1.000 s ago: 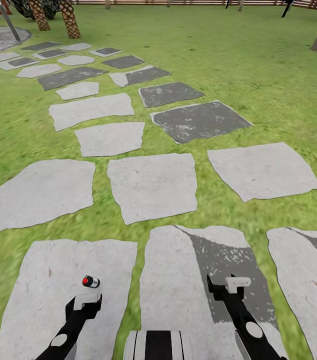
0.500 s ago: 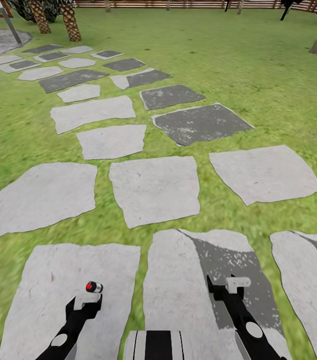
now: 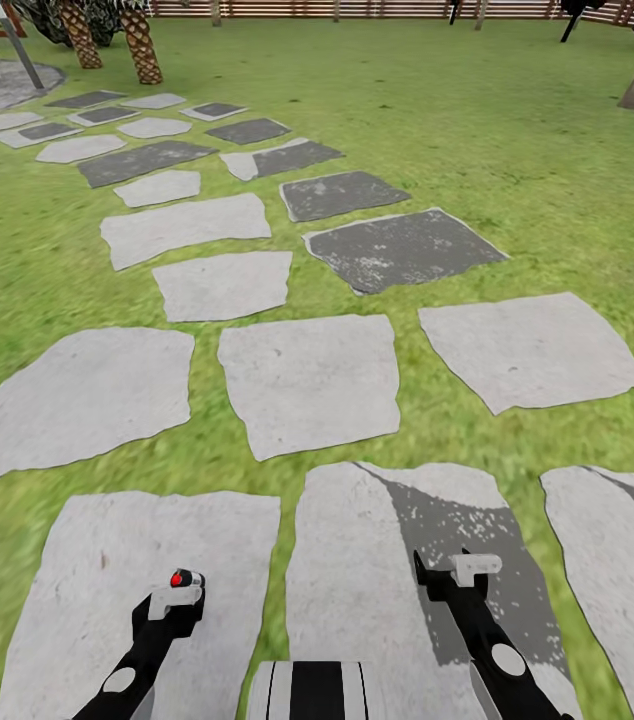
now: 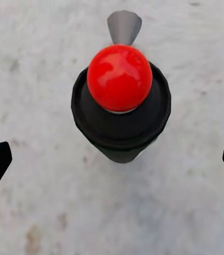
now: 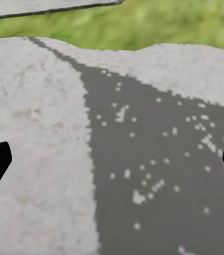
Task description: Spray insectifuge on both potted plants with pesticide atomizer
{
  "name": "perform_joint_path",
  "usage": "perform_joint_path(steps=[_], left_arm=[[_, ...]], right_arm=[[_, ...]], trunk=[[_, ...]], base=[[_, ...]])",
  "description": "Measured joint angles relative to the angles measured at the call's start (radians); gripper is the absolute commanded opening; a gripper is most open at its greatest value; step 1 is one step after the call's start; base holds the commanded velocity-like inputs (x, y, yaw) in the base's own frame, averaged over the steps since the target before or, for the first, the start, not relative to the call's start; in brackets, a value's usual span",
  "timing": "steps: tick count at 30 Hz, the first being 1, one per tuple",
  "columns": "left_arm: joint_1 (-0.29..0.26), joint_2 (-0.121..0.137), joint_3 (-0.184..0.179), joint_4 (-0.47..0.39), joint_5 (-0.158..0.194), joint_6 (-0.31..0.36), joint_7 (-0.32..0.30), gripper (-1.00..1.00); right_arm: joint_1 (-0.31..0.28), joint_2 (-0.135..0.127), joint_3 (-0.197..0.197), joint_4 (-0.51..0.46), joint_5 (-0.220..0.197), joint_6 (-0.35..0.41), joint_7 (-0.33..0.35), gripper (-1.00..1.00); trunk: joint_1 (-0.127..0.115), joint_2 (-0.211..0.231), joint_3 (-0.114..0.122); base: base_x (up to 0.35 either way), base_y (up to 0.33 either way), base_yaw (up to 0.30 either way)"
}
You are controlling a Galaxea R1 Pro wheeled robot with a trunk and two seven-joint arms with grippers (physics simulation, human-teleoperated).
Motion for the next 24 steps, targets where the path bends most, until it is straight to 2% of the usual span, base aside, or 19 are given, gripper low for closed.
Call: perform_joint_path(steps=[24], left_arm=[[0.0,0.001,0.0,0.0,0.0,0.0,0.0,1.0]], right_arm=[[0.0,0.0,0.0,-0.002,0.0,0.0,0.0,1.0]], trunk=[[0.0,0.0,0.0]], base=[[0.019,0.0,0.0]])
